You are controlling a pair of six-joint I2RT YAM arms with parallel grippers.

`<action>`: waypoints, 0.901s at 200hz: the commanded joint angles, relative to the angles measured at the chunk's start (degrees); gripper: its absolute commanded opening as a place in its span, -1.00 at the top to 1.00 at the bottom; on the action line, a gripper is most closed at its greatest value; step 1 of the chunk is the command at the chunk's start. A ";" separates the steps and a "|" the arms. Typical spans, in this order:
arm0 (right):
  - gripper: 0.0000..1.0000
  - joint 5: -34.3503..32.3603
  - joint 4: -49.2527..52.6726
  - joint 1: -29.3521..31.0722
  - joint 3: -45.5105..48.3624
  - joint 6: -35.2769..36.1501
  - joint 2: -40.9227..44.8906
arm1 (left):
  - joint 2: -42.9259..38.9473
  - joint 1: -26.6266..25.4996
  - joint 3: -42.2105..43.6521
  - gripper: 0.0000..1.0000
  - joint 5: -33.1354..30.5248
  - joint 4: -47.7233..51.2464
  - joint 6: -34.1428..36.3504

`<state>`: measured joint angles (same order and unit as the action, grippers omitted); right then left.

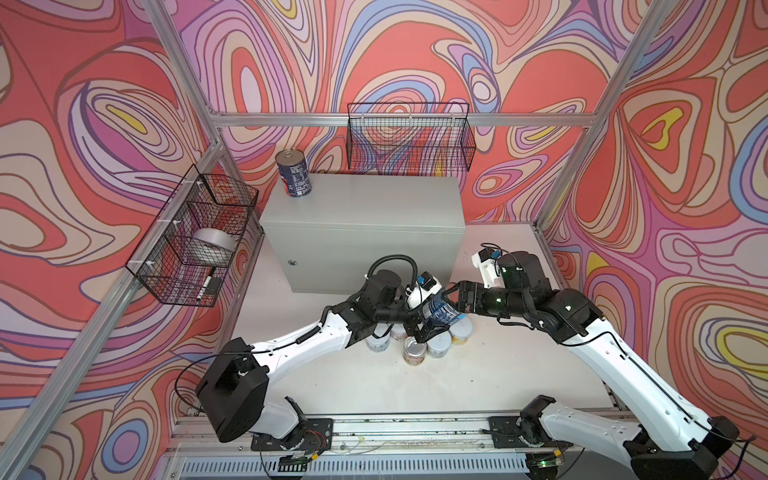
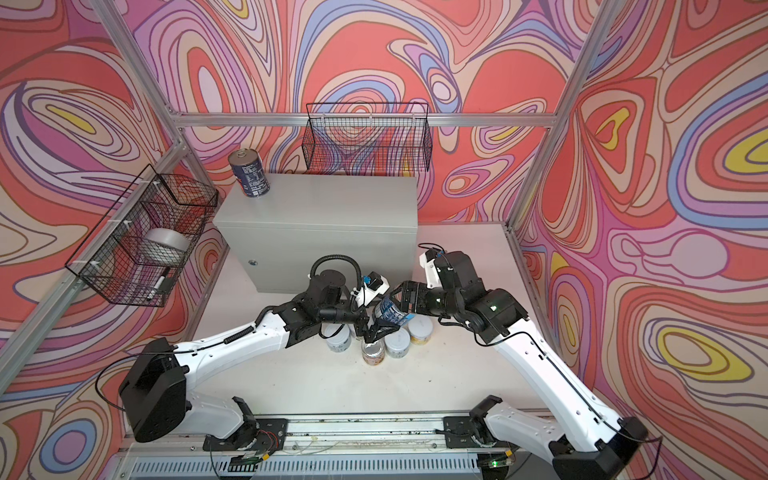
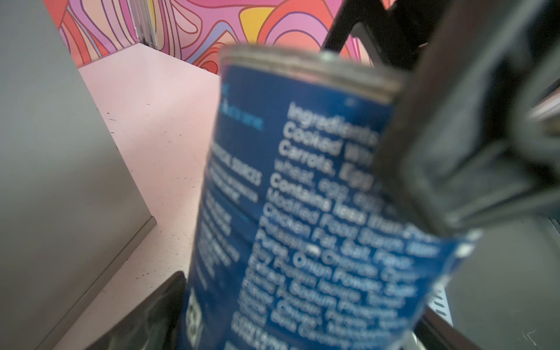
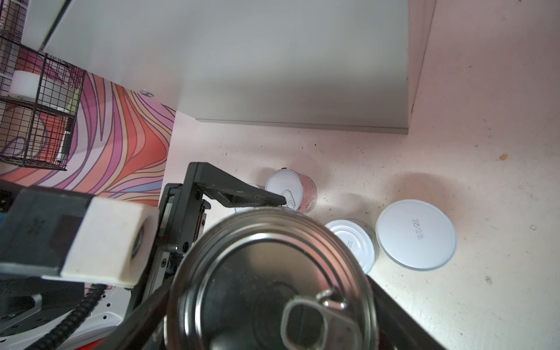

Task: Place and organize the canned foods onto the counter
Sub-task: 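Close the left gripper on the soup can held by the right gripper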

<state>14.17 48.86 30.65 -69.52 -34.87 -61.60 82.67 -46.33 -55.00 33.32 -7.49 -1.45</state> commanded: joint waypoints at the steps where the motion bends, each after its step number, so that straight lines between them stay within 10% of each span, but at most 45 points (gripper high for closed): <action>1: -0.23 1.80 -7.72 -0.24 -3.16 -1.02 2.72 | 1.39 -0.43 -1.93 -0.64 0.75 0.28 0.77; 180: -0.24 5.63 -13.86 -0.24 1.67 -1.60 1.34 | 3.05 -0.47 -5.00 -0.15 -4.36 2.16 -3.34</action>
<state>12.95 45.93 29.91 -67.13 -34.81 -61.08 85.06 -46.89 -57.78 33.32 -5.08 -1.65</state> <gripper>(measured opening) 0.876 0.847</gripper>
